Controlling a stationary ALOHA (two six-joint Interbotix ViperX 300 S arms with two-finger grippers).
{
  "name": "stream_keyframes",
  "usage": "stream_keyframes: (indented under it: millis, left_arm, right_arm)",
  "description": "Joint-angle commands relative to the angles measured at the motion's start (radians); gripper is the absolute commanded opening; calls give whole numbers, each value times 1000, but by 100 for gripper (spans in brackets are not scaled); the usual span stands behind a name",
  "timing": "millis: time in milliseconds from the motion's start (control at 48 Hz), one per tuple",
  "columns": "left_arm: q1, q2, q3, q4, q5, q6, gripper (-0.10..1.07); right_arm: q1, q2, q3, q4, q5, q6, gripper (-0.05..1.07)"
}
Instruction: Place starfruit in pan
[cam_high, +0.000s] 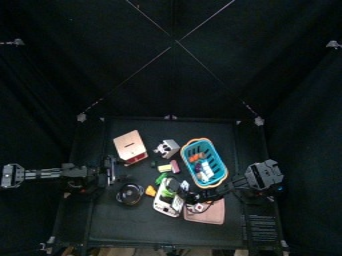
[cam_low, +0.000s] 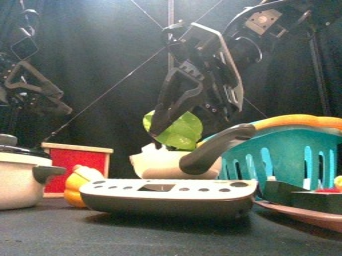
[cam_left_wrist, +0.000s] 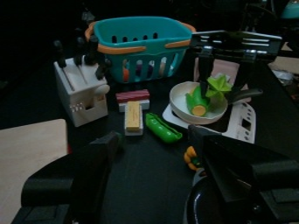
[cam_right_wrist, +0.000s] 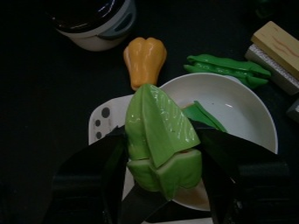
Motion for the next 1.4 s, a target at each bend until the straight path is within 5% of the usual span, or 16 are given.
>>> stream_keyframes:
  millis: [0, 521, 1375]
  left_arm:
    - [-3, 3, -15, -2, -3, 2, 98]
    - [-3, 3, -15, -2, 14, 0, 98]
    - [-2, 3, -18, -2, 15, 2, 98]
  right_arm:
    - [-9, -17, -21, -2, -2, 3, 77]
    - [-8, -32, -34, -8, 18, 0, 98]
    - [-6, -181, 5, -31, 192, 2, 99]
